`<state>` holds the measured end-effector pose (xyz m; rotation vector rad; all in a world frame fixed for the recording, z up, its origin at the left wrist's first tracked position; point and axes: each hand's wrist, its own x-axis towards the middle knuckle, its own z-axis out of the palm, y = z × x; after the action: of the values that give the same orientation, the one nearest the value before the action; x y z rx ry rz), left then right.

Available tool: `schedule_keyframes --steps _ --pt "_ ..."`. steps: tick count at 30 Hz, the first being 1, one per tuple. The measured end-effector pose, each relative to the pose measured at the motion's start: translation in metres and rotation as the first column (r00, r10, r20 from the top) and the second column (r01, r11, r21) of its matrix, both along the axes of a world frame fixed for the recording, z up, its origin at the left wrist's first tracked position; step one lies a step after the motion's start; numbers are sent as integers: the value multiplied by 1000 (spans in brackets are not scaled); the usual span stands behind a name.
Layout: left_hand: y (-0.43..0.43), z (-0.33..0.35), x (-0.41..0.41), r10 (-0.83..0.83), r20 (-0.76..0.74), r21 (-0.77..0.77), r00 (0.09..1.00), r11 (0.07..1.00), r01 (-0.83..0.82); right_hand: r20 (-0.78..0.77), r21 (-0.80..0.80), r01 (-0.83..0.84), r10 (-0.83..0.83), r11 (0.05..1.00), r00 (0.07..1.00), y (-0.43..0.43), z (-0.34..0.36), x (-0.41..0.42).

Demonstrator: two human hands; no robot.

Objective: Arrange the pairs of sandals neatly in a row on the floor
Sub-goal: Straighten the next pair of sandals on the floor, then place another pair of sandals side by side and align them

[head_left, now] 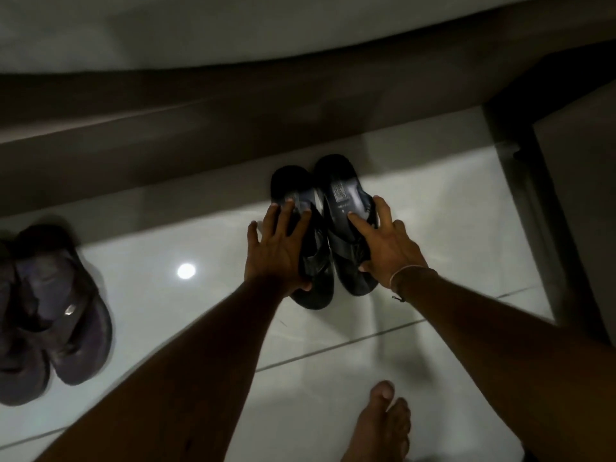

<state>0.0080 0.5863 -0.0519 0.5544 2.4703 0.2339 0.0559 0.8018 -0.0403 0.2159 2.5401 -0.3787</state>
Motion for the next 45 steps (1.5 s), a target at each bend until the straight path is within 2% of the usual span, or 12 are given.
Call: schedule_keyframes --steps 8,14,17,21,25,29,33,39,45 --pt "-2 -7 -1 -29 2 2 1000 1000 29 20 49 -27 26 998 999 -7 8 -4" --pt "-45 21 17 -29 -7 81 1000 996 30 -93 218 50 -31 975 995 -39 41 10" --pt "-102 38 40 -40 7 85 999 996 39 -141 184 31 -5 982 990 -80 58 24" --pt "-212 59 72 -32 -28 109 999 993 34 -67 103 -39 46 994 997 -173 72 31" --pt "-341 76 90 106 -96 105 990 990 -96 -42 -6 -177 177 984 983 -291 73 29" --pt "-457 82 84 162 -150 70 975 986 -153 -46 -75 -290 287 954 957 -398 60 15" --pt "-529 70 61 268 -109 -32 957 961 -273 -1 -88 -322 323 943 946 -461 40 -2" --pt "-550 33 34 276 -73 -188 958 940 -286 73 -10 -350 350 937 934 -492 18 -21" --pt "-533 6 37 294 -5 -168 956 942 -290 10 37 -287 287 957 958 -501 6 -12"
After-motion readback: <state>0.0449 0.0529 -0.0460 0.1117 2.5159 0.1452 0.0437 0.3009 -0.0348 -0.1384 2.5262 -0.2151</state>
